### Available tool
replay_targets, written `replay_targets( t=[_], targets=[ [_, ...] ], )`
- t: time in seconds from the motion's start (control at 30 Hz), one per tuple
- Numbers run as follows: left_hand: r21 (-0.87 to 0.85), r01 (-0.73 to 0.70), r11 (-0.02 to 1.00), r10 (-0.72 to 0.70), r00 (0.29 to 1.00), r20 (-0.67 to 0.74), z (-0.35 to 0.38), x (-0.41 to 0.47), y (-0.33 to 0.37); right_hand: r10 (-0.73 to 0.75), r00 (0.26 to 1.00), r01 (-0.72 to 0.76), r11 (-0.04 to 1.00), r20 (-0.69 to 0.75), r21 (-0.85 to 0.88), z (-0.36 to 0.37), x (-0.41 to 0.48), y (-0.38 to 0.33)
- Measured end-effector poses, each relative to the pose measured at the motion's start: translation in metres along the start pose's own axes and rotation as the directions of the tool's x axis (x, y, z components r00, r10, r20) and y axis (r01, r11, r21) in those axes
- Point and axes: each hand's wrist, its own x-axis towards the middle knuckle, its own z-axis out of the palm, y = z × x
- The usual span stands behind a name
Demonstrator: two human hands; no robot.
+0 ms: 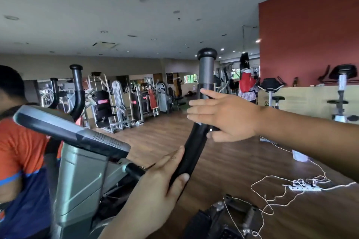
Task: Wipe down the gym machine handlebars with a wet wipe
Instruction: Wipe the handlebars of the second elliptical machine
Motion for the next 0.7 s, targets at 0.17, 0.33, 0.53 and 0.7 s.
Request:
replay_targets(
  t=[0.17,0.33,0.53,0.7],
  targets=[
    [0.017,0.014,1.0,-0.014,1.0,-0.007,0.0,0.002,-0.001,0.048,0.997,-0.044,0.997,0.055,-0.062,-0.018,0.02,0.02],
    [0.017,0.028,0.999,-0.028,1.0,0.0,-0.001,0.0,-0.001,-0.03,0.997,0.037,0.994,0.074,-0.105,-0.017,0.016,0.014],
    [0.001,0.043,0.999,-0.043,0.999,-0.014,0.001,-0.001,0.0,-0.024,0.998,0.027,0.999,0.065,-0.04,-0.006,0.004,-0.011],
    [-0.015,0.037,0.999,-0.037,0.999,-0.017,0.001,-0.003,0.002,0.106,0.994,-0.103,0.987,-0.018,0.122,0.0,-0.013,-0.007]
  ],
)
